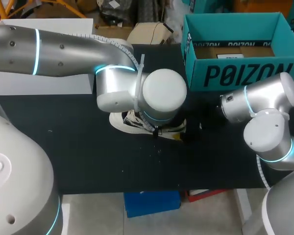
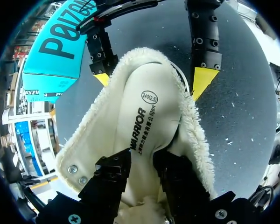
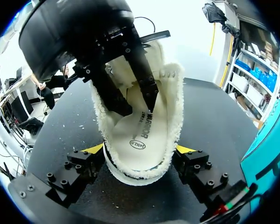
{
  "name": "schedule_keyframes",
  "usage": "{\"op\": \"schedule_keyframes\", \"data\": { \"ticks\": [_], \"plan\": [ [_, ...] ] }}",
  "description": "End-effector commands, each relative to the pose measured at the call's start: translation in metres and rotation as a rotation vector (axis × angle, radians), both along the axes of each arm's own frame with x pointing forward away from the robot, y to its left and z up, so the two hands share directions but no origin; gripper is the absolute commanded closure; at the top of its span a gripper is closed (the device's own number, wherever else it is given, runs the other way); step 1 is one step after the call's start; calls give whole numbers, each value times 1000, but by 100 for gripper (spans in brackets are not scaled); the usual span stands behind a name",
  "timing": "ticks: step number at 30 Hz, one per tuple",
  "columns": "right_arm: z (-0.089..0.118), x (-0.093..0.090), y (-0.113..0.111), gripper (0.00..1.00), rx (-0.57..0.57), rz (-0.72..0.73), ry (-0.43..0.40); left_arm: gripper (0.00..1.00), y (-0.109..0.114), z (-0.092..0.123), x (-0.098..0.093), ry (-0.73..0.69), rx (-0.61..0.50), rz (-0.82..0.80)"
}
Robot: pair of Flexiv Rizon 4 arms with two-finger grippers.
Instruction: Take the shoe out of the shoebox, open the shoe tongue, remove and reinsert the insole, then place the shoe into the shoebox
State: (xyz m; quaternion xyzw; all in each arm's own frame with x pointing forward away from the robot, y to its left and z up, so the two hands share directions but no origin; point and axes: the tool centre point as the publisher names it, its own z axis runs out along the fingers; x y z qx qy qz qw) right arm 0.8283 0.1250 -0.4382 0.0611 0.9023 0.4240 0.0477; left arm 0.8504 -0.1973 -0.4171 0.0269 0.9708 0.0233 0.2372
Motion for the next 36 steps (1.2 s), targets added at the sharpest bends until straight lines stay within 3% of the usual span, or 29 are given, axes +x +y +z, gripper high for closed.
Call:
{"op": "schedule_keyframes", "data": {
  "ticks": [1, 12, 13, 15, 20, 26, 36],
  "plan": [
    [-4, -2, 0, 100, -3, 0, 2, 67, 9, -71, 41, -37, 17, 6],
    [-4, -2, 0, 100, -3, 0, 2, 69, 8, -82, 53, -50, 40, 1],
    [-4, -2, 0, 100, -3, 0, 2, 76, 8, -83, 54, -51, 40, 1],
    [-4, -2, 0, 100, -3, 0, 2, 100, 8, -83, 54, -35, 21, -13],
    [-4, -2, 0, 100, -3, 0, 2, 100, 11, -72, 47, 30, -29, -47],
    [-4, -2, 0, 100, -3, 0, 2, 100, 22, -46, 34, 241, -113, -138],
    [-4, -2, 0, 100, -3, 0, 2, 100, 7, -25, 3, 492, -44, -253]
  ]
}}
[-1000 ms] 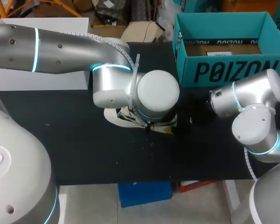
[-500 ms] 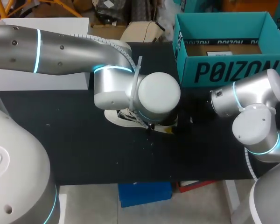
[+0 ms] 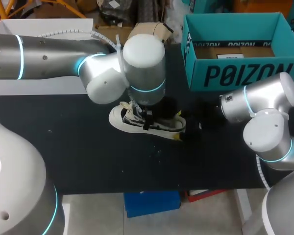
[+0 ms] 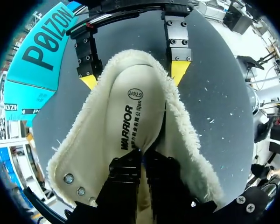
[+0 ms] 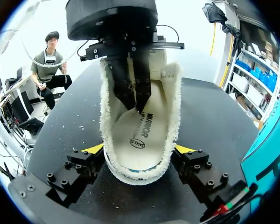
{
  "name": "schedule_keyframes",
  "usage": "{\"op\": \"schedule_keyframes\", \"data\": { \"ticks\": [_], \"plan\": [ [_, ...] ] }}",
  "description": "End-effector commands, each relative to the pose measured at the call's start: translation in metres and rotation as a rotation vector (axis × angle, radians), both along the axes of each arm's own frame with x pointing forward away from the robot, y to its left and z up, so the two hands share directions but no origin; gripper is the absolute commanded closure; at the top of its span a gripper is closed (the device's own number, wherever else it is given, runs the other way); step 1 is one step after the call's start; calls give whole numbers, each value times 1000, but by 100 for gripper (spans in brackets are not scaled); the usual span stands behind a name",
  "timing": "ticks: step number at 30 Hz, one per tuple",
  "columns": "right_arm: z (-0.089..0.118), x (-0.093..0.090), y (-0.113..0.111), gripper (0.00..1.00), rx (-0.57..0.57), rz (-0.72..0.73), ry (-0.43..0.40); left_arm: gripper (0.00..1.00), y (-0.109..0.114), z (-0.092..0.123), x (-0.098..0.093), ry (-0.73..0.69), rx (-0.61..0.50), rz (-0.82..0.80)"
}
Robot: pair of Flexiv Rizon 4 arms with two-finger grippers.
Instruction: Take the shoe out of the shoebox, open the shoe tongue, remove and reinsert the insole, then place the shoe into the shoebox
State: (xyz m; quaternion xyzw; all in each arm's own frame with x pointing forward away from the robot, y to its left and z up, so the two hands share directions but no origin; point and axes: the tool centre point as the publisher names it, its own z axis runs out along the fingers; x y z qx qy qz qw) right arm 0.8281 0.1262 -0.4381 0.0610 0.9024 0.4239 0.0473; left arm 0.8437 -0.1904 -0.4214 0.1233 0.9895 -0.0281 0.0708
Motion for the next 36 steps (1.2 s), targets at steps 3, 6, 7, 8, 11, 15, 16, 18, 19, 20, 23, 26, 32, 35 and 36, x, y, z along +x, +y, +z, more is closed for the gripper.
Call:
{"op": "schedule_keyframes", "data": {
  "ticks": [3, 6, 7, 8, 11, 15, 16, 18, 19, 20, 23, 26, 32, 35, 36],
  "plan": [
    [-4, -2, -2, 100, -3, -1, 2, 100, -5, -19, 2, 194, 21, -86],
    [-4, -2, -2, 100, -3, -1, 2, 100, -7, -13, -4, 226, 0, -106],
    [-4, -2, -2, 100, -3, -1, 2, 100, -8, -10, -7, 233, -9, -118],
    [-4, -2, -2, 100, -3, -1, 2, 100, -9, -8, -9, 230, 7, -119],
    [-4, -2, -2, 100, -3, -1, 2, 100, -10, 3, -14, 230, 0, -126],
    [-4, -2, -2, 100, -3, -1, 2, 100, -10, 17, -18, 239, 0, -133],
    [-4, -2, -2, 100, -3, -1, 2, 100, -11, 20, -19, 246, 2, -138],
    [-4, -2, -2, 100, -3, -1, 2, 100, -12, 27, -21, 248, 0, -142],
    [-4, -2, -2, 100, -3, -1, 2, 100, -13, 30, -23, 251, 3, -145],
    [-4, -2, -2, 100, -3, -1, 2, 100, -14, 33, -24, 250, 4, -147],
    [-4, -2, -2, 100, -3, -1, 2, 100, -16, 42, -28, 242, 14, -147],
    [-4, -2, -2, 100, -3, -1, 2, 100, -17, 47, -30, 234, 20, -141],
    [-4, -2, -2, 100, -3, -1, 2, 100, -16, 53, -32, 224, 19, -125],
    [-4, -2, -2, 100, -3, -1, 2, 100, -16, 55, -32, 219, 18, -119],
    [-4, -2, -2, 100, -3, -1, 2, 100, -16, 56, -32, 217, 18, -117]
  ]
}}
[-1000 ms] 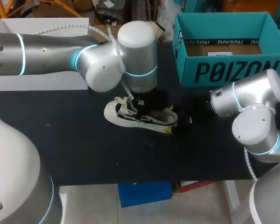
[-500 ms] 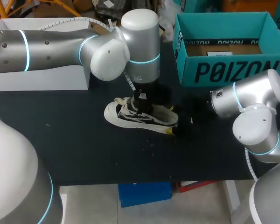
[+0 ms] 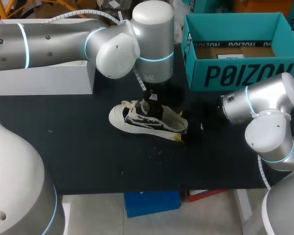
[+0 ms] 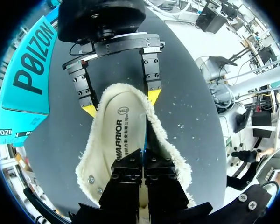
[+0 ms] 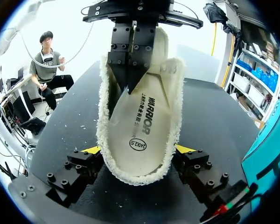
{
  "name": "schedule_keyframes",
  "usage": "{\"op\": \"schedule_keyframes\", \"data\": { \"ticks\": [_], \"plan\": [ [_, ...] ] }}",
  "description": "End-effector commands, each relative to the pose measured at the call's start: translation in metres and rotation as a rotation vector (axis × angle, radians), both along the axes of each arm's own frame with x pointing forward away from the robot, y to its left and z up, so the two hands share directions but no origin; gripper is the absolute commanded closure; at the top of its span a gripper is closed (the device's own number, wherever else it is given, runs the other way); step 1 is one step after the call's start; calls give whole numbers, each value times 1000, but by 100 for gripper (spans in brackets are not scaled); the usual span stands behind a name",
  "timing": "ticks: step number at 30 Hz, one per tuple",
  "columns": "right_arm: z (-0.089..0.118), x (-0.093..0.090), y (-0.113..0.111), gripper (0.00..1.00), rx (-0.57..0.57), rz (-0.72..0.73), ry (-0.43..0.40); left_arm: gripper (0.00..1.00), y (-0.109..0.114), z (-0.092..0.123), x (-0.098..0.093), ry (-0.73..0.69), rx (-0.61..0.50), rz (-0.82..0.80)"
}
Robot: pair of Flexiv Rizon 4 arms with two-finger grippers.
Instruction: Take the shoe out of the shoebox, open the shoe tongue, remove and reinsert the insole, then place the shoe into the shoebox
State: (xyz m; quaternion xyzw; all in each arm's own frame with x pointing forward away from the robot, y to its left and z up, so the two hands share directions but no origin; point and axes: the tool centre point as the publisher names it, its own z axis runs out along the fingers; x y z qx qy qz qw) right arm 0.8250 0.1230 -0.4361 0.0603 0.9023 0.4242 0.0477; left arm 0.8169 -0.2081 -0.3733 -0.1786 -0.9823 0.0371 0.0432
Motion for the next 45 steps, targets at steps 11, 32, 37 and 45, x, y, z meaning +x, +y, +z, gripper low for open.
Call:
{"op": "schedule_keyframes", "data": {
  "ticks": [11, 32, 37, 45],
  "plan": [
    [-6, 1, 2, 100, -3, -2, 3, 100, 6, 16, -2, -36, 3, 22],
    [-6, 1, 2, 100, -3, -2, 3, 79, -5, -14, 4, -127, -84, -69],
    [-6, 1, 2, 100, -3, -2, 3, 58, -3, -15, -5, -193, -125, -125],
    [-6, 1, 2, 100, -3, -2, 3, 56, -2, -7, -13, -295, -163, -141]
  ]
}}
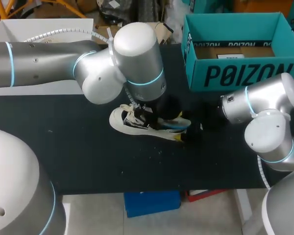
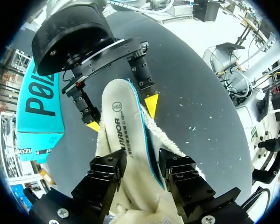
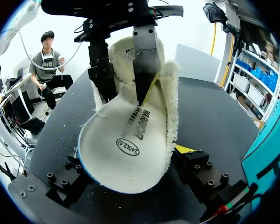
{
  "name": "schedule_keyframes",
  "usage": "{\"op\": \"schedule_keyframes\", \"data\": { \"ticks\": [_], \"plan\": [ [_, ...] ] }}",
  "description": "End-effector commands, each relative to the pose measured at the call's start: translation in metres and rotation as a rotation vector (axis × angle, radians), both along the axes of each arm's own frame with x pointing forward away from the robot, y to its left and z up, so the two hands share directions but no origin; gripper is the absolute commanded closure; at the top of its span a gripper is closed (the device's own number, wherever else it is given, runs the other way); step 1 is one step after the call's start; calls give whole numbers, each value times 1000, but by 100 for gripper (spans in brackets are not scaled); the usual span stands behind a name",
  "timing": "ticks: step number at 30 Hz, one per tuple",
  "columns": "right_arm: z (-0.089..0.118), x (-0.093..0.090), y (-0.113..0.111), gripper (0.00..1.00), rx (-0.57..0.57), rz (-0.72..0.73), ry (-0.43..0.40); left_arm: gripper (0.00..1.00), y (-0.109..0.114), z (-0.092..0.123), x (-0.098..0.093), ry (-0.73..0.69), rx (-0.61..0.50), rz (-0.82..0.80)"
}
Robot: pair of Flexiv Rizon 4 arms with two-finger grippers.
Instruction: Take the shoe out of the shoebox, open the shoe tongue, remove and reinsert the insole, then place the shoe into the shoebox
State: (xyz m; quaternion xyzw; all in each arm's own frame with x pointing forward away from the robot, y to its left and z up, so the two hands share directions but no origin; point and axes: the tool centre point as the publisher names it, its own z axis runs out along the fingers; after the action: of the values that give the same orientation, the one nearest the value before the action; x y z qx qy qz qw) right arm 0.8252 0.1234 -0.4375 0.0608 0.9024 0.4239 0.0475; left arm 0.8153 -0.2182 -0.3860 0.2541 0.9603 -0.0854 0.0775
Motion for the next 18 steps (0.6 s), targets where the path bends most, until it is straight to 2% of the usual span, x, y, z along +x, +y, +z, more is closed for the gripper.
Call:
{"op": "schedule_keyframes", "data": {
  "ticks": [1, 18],
  "plan": [
    [-5, 1, 1, 100, -3, -1, 2, 56, 7, 6, -11, -83, -26, -3],
    [-5, 1, 1, 100, -3, -1, 2, 56, -17, -17, 18, -131, -90, -76]
  ]
}}
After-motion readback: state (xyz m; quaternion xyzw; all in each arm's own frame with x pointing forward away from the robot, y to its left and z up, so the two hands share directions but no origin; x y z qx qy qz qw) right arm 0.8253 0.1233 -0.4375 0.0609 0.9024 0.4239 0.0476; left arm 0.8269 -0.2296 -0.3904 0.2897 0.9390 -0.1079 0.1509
